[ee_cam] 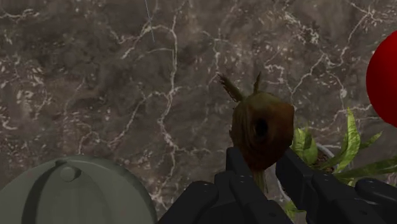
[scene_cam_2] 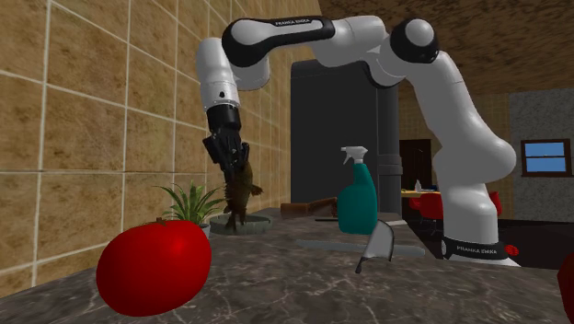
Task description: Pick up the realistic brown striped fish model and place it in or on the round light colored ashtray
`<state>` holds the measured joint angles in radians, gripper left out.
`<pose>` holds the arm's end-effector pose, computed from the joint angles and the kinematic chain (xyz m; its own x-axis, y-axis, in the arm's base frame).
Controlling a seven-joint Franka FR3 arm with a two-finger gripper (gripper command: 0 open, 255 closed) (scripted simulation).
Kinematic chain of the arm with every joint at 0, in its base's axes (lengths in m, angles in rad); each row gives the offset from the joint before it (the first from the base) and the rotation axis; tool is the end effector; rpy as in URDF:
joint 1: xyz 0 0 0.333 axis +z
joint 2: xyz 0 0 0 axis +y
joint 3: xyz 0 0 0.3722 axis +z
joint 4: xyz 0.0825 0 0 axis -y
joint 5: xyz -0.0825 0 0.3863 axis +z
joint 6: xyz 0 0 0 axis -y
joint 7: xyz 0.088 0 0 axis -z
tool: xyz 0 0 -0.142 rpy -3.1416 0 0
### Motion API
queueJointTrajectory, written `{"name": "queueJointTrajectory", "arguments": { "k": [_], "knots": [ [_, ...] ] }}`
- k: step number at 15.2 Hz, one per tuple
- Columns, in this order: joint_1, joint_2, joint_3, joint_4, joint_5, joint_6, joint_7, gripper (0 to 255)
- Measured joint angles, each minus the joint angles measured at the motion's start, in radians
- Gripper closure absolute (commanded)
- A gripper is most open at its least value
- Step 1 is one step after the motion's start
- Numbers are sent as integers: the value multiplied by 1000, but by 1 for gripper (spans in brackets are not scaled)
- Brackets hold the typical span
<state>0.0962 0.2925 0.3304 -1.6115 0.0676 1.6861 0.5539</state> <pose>0.5800 0.2502 0.4696 0.9575 -0.1367 -0.2542 -0.1484 -0.9885 -0.0277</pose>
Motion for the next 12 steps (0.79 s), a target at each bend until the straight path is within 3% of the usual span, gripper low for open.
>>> {"name": "queueJointTrajectory", "arguments": {
  "k": [8, 12],
  "knots": [
    [-101, 13, -62, 41, -21, -47, -155, 255],
    [-145, 56, -93, 125, -39, -94, -227, 255]
  ]
}}
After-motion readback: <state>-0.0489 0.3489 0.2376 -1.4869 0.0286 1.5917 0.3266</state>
